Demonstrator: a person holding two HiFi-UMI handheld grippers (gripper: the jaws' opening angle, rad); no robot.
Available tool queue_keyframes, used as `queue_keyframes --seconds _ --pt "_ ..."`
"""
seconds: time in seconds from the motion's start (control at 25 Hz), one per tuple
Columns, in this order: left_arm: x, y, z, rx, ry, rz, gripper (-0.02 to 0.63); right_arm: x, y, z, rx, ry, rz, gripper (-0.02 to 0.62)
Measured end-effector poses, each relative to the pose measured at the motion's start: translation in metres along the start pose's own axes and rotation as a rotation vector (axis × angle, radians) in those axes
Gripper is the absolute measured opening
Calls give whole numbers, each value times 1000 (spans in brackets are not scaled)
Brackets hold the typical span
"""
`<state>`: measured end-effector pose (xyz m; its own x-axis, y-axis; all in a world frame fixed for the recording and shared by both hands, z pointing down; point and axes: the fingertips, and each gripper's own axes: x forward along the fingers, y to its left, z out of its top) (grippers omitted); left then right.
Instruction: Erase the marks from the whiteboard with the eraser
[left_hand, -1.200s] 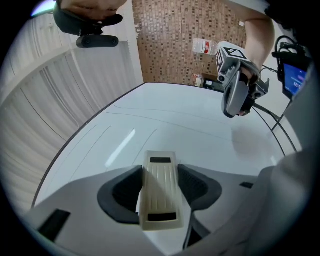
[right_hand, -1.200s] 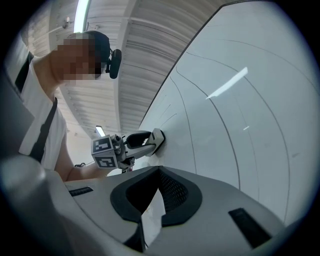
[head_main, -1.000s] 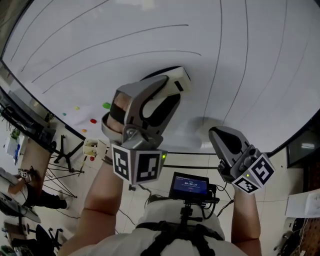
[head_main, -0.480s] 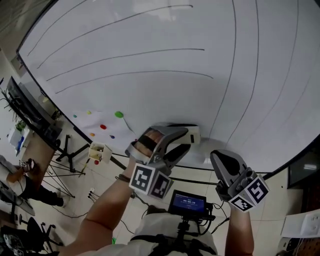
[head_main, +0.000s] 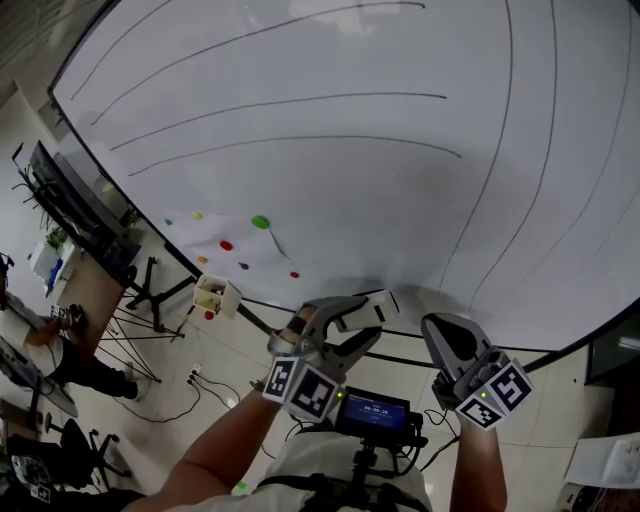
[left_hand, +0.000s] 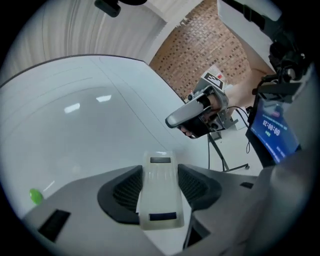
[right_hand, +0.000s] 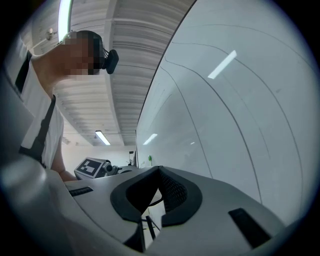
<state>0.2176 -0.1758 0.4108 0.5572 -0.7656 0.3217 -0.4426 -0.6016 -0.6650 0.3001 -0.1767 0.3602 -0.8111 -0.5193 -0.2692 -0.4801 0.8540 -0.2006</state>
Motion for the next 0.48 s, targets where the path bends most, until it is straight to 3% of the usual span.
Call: queue_keyframes --seconds 0.28,0.48 --pt "-34 -13 -55 -212 15 -39 259 12 22 -45 6 92 -20 17" --pt "-64 -14 -83 -390 -112 -45 259 13 42 -76 22 159 -51 17"
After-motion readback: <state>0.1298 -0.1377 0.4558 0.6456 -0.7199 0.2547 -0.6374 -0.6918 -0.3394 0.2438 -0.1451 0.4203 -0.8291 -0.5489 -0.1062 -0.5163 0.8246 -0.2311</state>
